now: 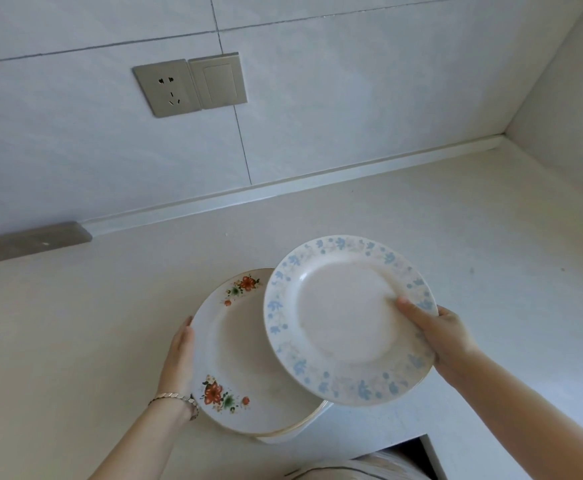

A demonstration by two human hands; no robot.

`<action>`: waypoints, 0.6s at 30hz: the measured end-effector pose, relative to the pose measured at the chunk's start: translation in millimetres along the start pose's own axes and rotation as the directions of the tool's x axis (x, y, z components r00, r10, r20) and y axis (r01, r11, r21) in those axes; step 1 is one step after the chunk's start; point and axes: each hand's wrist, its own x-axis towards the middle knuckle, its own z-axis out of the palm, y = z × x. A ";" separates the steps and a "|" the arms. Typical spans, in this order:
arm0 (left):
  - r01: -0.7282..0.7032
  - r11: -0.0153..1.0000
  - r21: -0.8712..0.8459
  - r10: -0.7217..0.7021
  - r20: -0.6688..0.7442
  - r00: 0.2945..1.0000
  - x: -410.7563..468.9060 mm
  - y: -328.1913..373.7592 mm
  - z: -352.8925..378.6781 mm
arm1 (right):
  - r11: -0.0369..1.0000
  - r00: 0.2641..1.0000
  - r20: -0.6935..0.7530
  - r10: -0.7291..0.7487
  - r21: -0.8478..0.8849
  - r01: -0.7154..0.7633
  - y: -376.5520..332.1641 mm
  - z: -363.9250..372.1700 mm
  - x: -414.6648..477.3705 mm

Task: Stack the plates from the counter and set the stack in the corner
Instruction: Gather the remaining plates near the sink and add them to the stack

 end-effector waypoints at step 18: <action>-0.149 0.955 -0.257 0.128 -0.098 0.987 -29.3 16.2 18.2 | 0.902 0.983 0.108 -0.147 -0.392 0.178 18.6 67.3 -14.8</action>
